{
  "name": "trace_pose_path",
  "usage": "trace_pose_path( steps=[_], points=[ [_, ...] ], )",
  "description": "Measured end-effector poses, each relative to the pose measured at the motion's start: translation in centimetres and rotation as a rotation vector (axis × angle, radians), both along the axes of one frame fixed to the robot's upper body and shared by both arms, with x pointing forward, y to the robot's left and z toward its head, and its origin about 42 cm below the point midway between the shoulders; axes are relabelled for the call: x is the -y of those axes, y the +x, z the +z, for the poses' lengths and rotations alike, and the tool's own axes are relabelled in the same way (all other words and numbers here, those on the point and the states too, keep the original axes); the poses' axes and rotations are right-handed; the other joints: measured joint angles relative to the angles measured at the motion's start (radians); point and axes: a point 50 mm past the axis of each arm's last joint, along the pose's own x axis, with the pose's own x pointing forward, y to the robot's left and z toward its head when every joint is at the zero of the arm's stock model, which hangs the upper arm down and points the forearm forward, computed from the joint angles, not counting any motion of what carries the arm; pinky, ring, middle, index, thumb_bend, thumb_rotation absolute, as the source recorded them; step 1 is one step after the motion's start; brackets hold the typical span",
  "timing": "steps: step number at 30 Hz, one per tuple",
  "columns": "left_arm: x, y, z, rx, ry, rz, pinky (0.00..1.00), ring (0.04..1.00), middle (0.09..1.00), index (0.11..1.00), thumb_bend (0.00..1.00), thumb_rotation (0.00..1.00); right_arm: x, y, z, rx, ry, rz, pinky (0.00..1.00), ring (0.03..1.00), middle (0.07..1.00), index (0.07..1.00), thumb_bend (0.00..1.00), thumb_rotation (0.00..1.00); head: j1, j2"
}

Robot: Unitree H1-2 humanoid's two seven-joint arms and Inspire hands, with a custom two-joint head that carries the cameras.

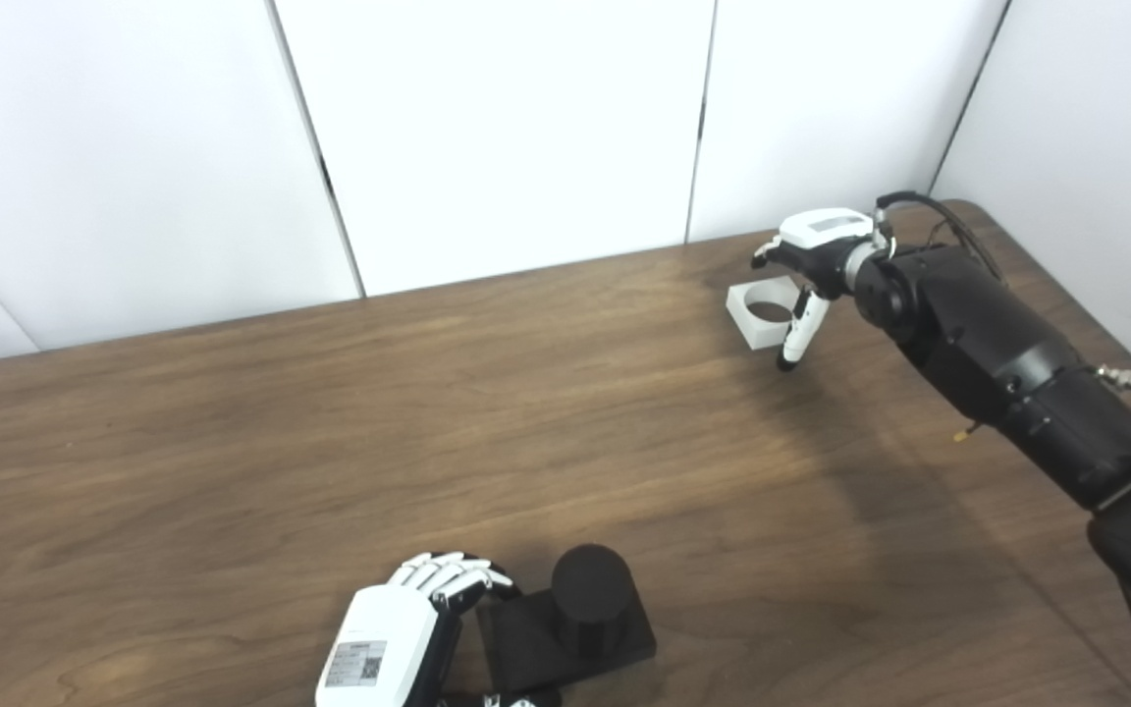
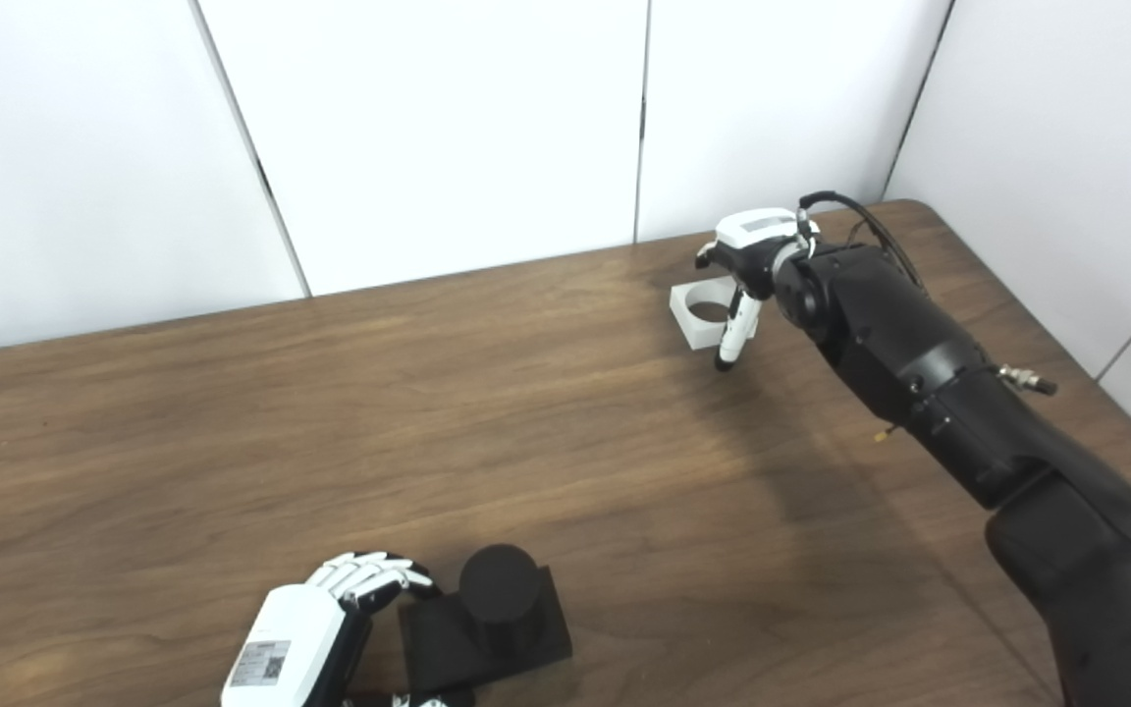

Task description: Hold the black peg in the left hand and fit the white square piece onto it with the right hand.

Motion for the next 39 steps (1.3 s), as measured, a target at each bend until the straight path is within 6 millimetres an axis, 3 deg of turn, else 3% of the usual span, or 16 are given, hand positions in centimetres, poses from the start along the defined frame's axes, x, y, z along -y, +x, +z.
trace_pose_path(
  steps=[6, 20, 27, 33, 35, 39],
  points=[
    [0.1, 0.0, 0.0, 0.004, 0.004, 0.001, 0.83, 0.787, 0.739, 0.486, 0.50, 0.05, -0.9, 0.1, -0.5, -0.017, -0.005, 0.013, 0.96, 1.000, 0.948, 0.843, 0.92, 0.26, 0.003, 0.000],
    [0.3, -0.1, 0.1, 0.002, 0.003, 0.006, 0.83, 0.791, 0.741, 0.486, 0.50, 0.05, -0.5, 0.3, -0.8, -0.005, -0.012, 0.009, 0.93, 0.985, 0.932, 0.790, 0.82, 0.25, 0.011, -0.003],
    [0.3, -0.1, 0.1, 0.002, 0.002, 0.007, 0.82, 0.788, 0.739, 0.485, 0.51, 0.05, -0.6, 0.4, -0.8, 0.005, -0.014, 0.024, 0.91, 0.965, 0.914, 0.752, 0.79, 0.19, 0.012, 0.000],
    [0.3, -0.1, 0.1, 0.002, 0.002, 0.006, 0.82, 0.784, 0.735, 0.485, 0.51, 0.05, -0.6, 0.4, -0.8, 0.018, -0.011, 0.039, 0.88, 0.943, 0.877, 0.658, 0.75, 0.16, 0.014, 0.002],
    [0.3, -0.1, 0.1, 0.002, 0.002, 0.006, 0.82, 0.783, 0.735, 0.485, 0.51, 0.05, -0.3, 0.5, -0.8, 0.031, 0.005, 0.047, 0.88, 0.924, 0.846, 0.525, 0.57, 0.14, 0.017, 0.000],
    [0.3, -0.1, 0.1, 0.002, 0.002, 0.006, 0.82, 0.785, 0.737, 0.485, 0.51, 0.05, 0.3, 0.4, -1.1, 0.056, 0.042, 0.046, 0.85, 0.877, 0.797, 0.488, 0.52, 0.13, 0.018, 0.000]
  ],
)
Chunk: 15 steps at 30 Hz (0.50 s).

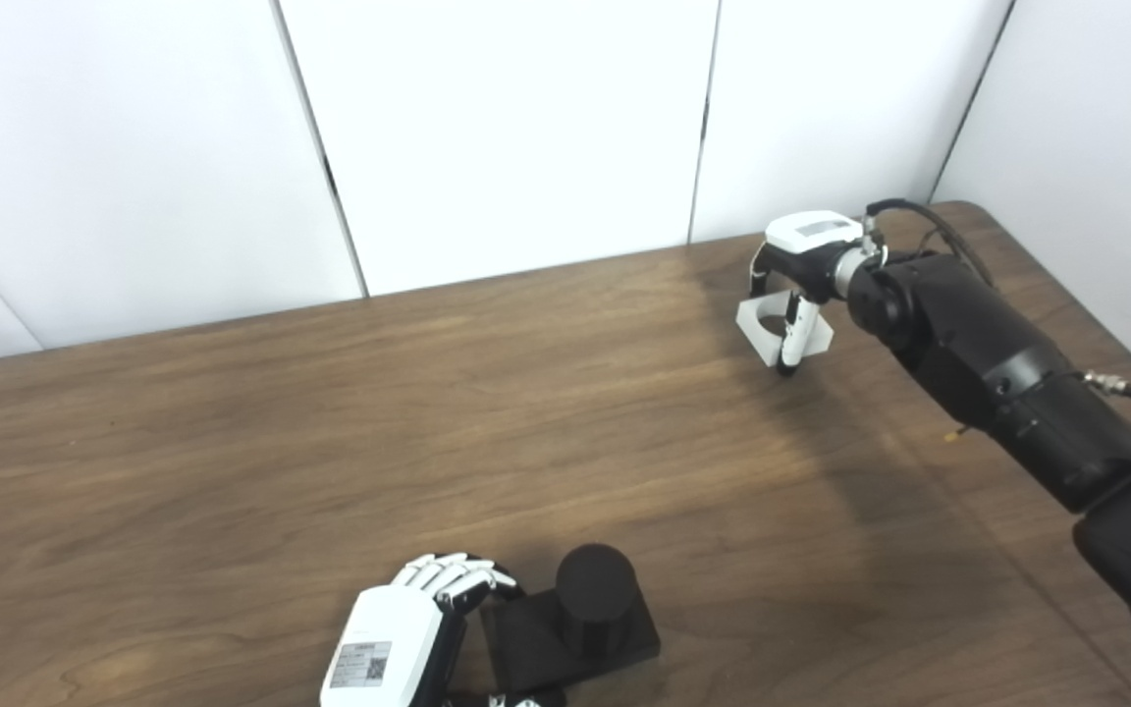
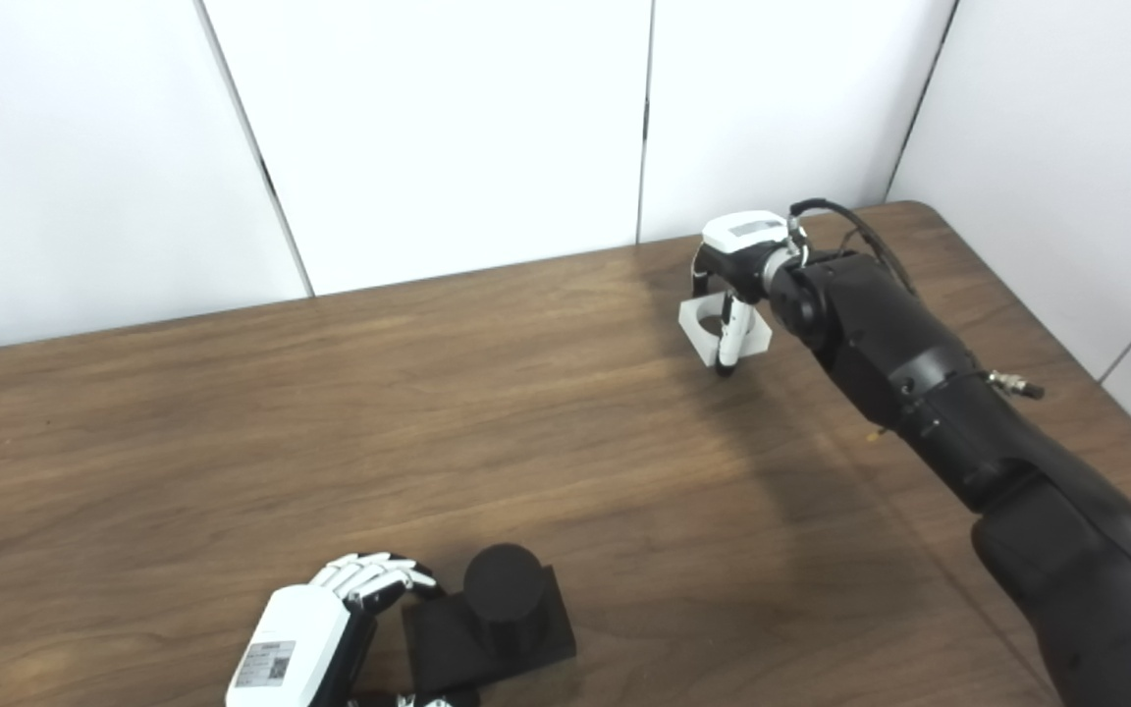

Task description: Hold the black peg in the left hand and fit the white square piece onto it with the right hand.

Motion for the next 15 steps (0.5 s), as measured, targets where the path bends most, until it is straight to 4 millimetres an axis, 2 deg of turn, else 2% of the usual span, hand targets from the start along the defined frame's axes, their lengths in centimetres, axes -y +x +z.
trace_pose_path(
  steps=[15],
  points=[
    [0.09, 0.04, -0.02, -0.003, 0.000, -0.002, 0.82, 0.788, 0.741, 0.486, 0.50, 0.05, 0.43, -0.16, -0.11, 0.006, 0.020, 0.006, 0.84, 0.879, 0.796, 0.487, 0.52, 0.12, 0.006, 0.003]
  ],
)
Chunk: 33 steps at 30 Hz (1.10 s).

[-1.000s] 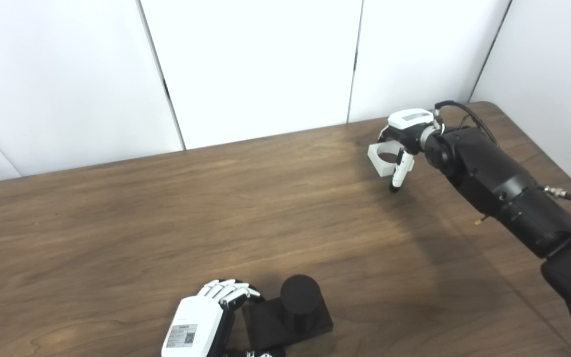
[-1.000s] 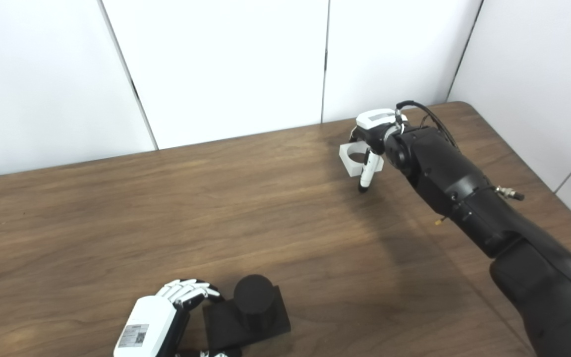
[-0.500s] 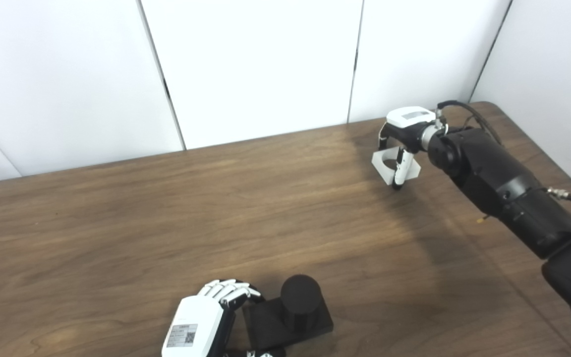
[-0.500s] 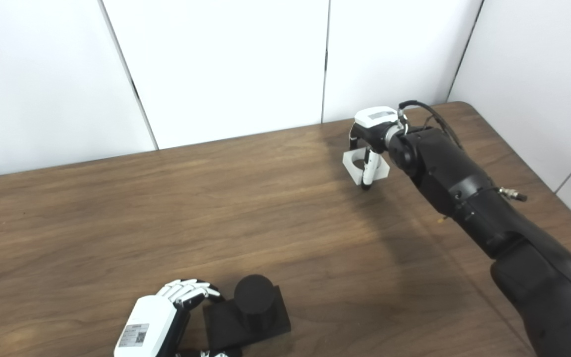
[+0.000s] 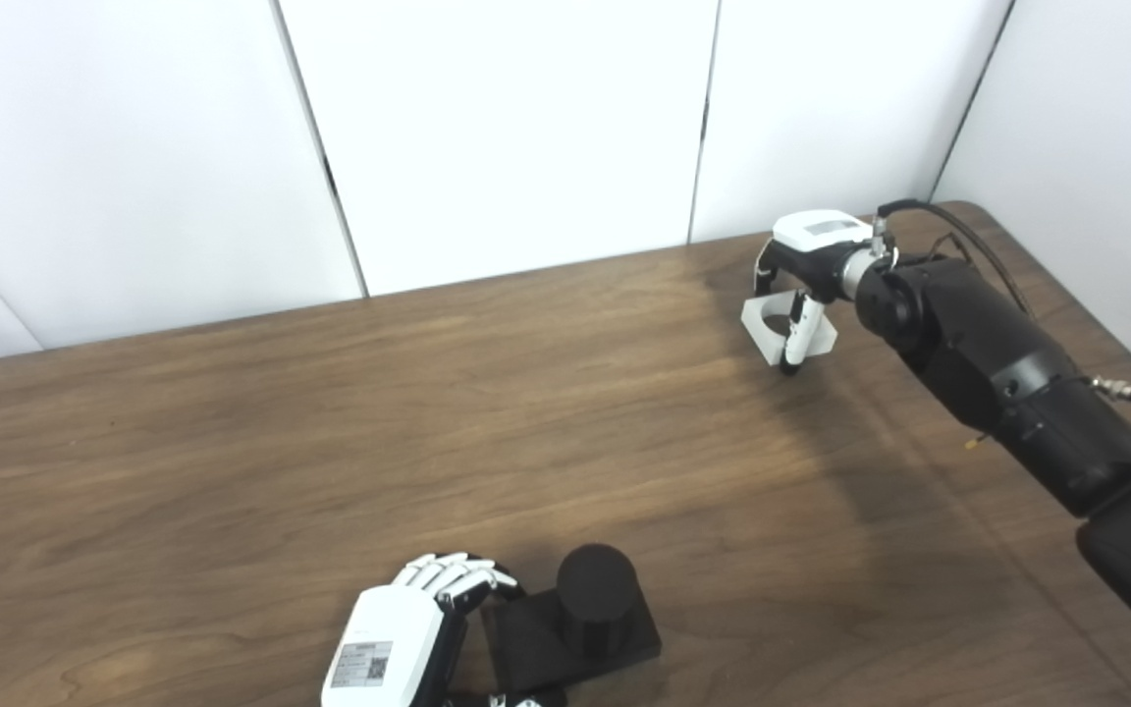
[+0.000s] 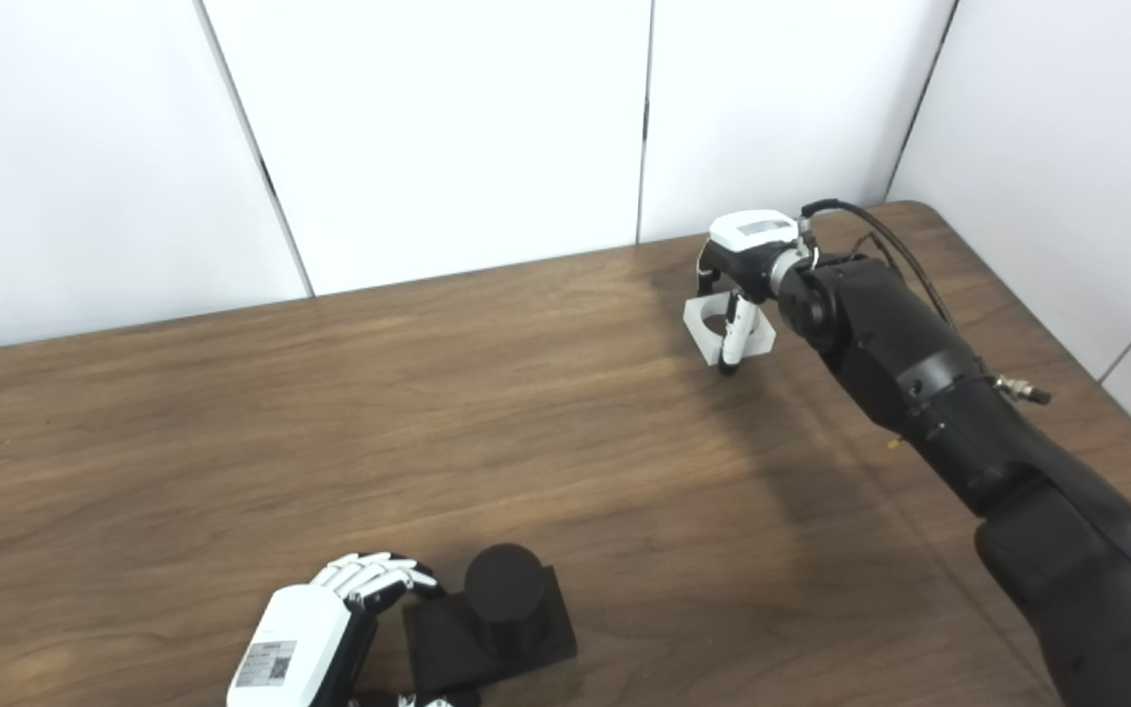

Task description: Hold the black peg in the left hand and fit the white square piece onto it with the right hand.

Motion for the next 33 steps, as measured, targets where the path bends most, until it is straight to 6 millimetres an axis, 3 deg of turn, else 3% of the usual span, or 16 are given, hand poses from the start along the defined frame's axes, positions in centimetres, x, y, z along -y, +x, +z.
trace_pose_path(
  steps=[9, 14, 19, 27, 33],
  points=[
    [0.2, 0.1, 0.0, -0.005, 0.002, -0.001, 0.83, 0.793, 0.744, 0.486, 0.50, 0.05, -0.6, -2.4, 1.4, 0.005, -0.034, 0.121, 0.82, 0.863, 0.775, 0.485, 0.52, 0.13, 0.017, 0.005],
    [0.5, 0.2, 0.1, -0.010, 0.004, -0.005, 0.84, 0.799, 0.748, 0.486, 0.50, 0.06, -3.9, -4.3, 5.1, 0.076, -0.041, 0.252, 0.84, 0.869, 0.776, 0.486, 0.52, 0.13, 0.028, 0.008],
    [0.8, 0.2, 0.1, -0.014, 0.003, -0.003, 0.84, 0.803, 0.751, 0.487, 0.50, 0.06, -7.9, -7.9, 8.3, 0.096, -0.031, 0.408, 0.81, 0.859, 0.765, 0.486, 0.52, 0.13, 0.038, 0.009],
    [1.0, 0.2, 0.2, -0.014, 0.005, -0.004, 0.84, 0.796, 0.746, 0.487, 0.50, 0.05, -13.7, -14.6, 10.9, 0.032, -0.033, 0.630, 0.85, 0.873, 0.762, 0.486, 0.52, 0.13, 0.048, 0.015],
    [1.2, 0.1, 0.2, -0.009, 0.007, -0.005, 0.84, 0.796, 0.746, 0.487, 0.50, 0.05, -16.5, -17.9, 11.9, 0.016, -0.053, 0.741, 0.85, 0.865, 0.749, 0.484, 0.52, 0.13, 0.058, 0.025]
  ],
)
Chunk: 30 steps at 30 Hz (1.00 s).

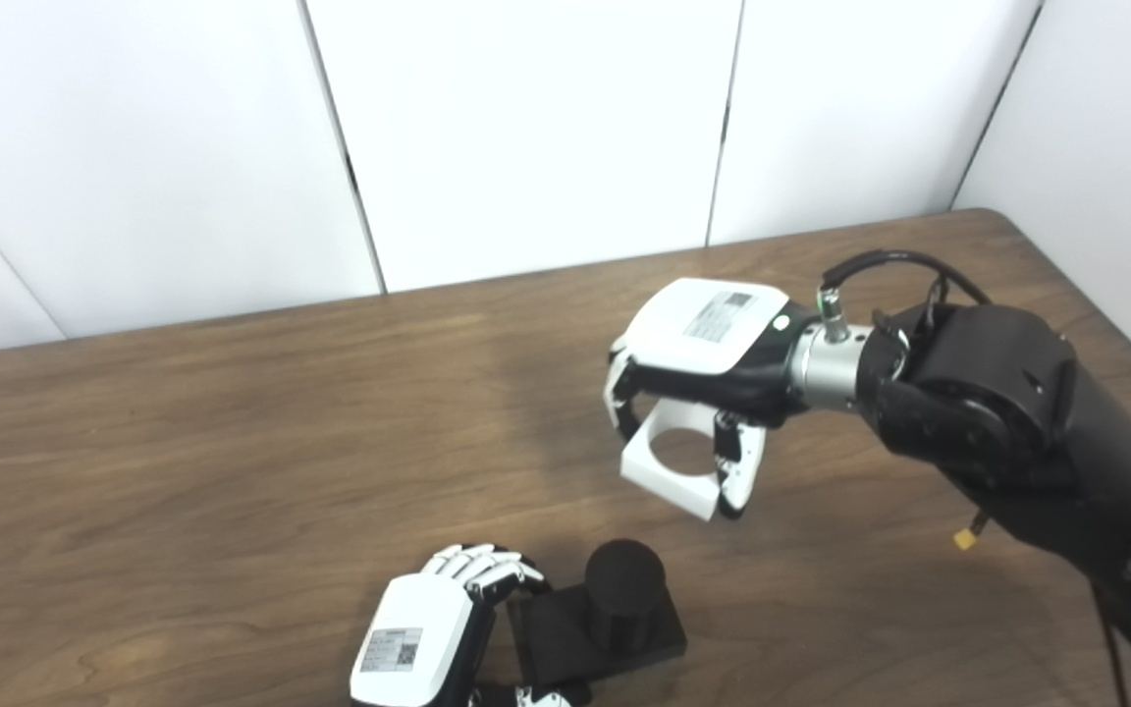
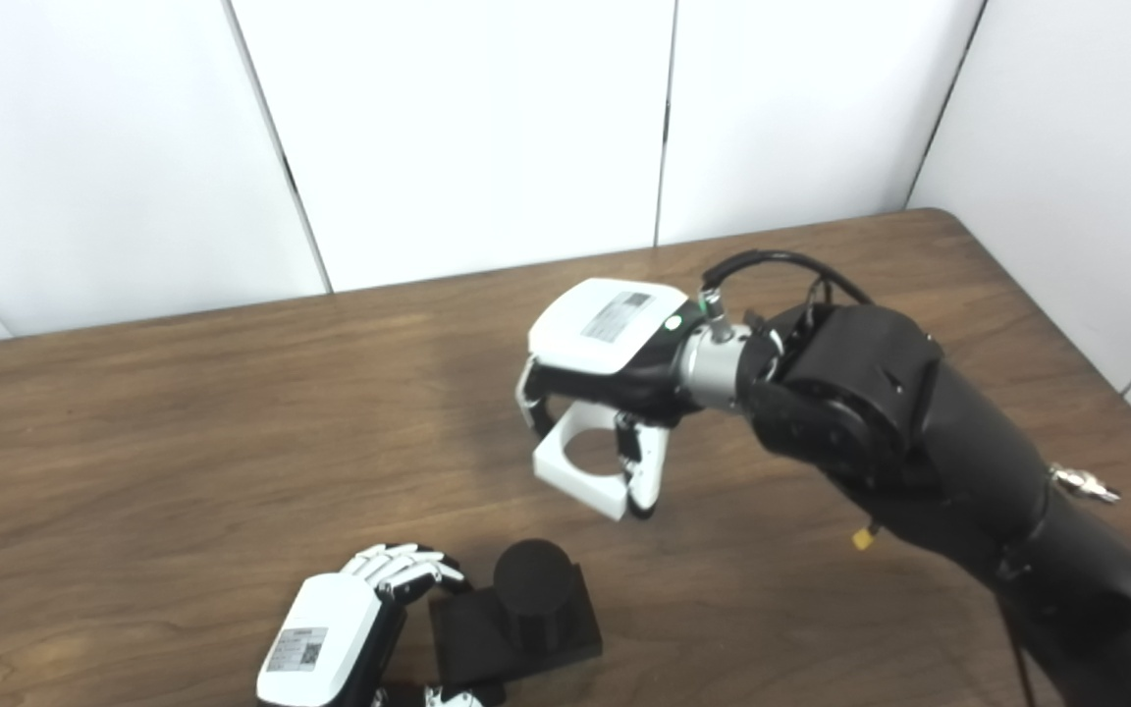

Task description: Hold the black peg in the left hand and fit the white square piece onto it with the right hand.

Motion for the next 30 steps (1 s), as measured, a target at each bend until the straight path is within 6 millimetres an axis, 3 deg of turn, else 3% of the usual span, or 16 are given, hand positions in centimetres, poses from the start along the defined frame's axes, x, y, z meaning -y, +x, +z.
trace_pose_path(
  steps=[9, 14, 26, 30],
  points=[
    [0.3, 0.0, 0.0, 0.001, -0.001, 0.000, 0.83, 0.792, 0.742, 0.487, 0.51, 0.05, -3.3, -3.1, 2.3, 0.148, 0.053, 0.161, 0.88, 0.897, 0.745, 0.483, 0.52, 0.12, 0.011, 0.020],
    [0.3, 0.0, 0.1, 0.003, 0.003, -0.002, 0.84, 0.796, 0.748, 0.487, 0.51, 0.05, -3.7, -3.2, 2.3, 0.140, 0.060, 0.180, 0.91, 0.912, 0.745, 0.483, 0.52, 0.12, 0.014, 0.026],
    [0.5, 0.0, 0.3, -0.005, 0.009, -0.004, 0.84, 0.799, 0.751, 0.488, 0.51, 0.05, -4.1, -3.2, 2.7, 0.128, 0.073, 0.214, 0.87, 0.901, 0.747, 0.483, 0.52, 0.12, 0.014, 0.043],
    [0.5, -0.1, 0.3, -0.007, 0.010, -0.004, 0.85, 0.802, 0.753, 0.488, 0.51, 0.05, -3.9, -3.3, 2.4, 0.097, 0.074, 0.214, 0.92, 0.900, 0.751, 0.484, 0.52, 0.13, 0.011, 0.051]
  ],
)
